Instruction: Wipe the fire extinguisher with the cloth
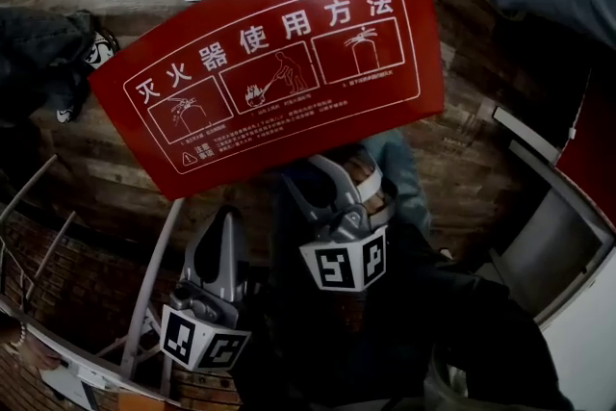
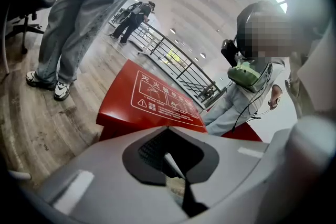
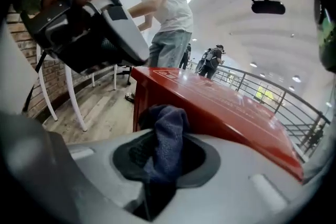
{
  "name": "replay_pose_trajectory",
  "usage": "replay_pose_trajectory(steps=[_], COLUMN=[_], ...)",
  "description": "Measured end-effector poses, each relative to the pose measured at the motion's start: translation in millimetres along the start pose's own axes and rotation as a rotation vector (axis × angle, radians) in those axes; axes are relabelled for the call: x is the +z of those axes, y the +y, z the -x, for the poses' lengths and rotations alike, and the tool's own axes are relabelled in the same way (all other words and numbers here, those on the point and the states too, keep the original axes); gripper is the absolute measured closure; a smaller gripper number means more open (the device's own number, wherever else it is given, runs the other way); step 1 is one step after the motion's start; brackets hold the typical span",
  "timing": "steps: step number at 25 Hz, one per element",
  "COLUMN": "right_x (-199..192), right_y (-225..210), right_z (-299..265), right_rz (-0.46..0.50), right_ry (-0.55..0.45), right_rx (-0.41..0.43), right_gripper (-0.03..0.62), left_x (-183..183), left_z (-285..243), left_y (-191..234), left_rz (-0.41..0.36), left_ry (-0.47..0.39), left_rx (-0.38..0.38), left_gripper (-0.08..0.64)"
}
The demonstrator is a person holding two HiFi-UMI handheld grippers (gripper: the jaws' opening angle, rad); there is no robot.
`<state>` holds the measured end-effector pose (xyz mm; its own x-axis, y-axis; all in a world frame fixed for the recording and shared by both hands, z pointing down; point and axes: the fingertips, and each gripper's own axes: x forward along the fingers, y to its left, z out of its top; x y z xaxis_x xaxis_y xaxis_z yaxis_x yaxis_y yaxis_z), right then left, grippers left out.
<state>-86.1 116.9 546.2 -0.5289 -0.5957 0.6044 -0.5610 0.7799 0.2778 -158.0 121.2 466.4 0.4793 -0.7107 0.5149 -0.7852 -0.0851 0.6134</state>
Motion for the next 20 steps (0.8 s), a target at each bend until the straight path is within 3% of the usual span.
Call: replay_pose_trajectory(steps=[6,9,12,17,20], right_x=[-93.9,-103.3,-78.3,-12.5,-22.6], right_y=[-80.4,-93.0,-58.6,21.9,21.5], right_z=[37.7,36.6,10.0,-30.9,-29.7], right_rz=[-0.052,-0.07,-0.098,-0.045,-0.025], right_ry=[0.205,0.233,0.183,0.035,0.043], right_rx=[-0.265,-0.305,-0.245,-0.021,-0.001], right_gripper=[0.511,0.511,0.511,0.511,0.511], left_x=[3.0,-3.0,-14.1,-34.7,-41.9], left_z=[13.0,19.6,24.8,25.1,25.3], left_y=[7.6,9.6,12.2,14.9,12.8], left_rz=[-0.012,-0.009,-0.001,0.02,0.027], left_ry=[-0.011,-0.016,-0.01,0.004,0.006], left_rx=[-0.03,-0.023,0.001,0.038,0.045], left_gripper=[0.569,0.569,0.569,0.569,0.569])
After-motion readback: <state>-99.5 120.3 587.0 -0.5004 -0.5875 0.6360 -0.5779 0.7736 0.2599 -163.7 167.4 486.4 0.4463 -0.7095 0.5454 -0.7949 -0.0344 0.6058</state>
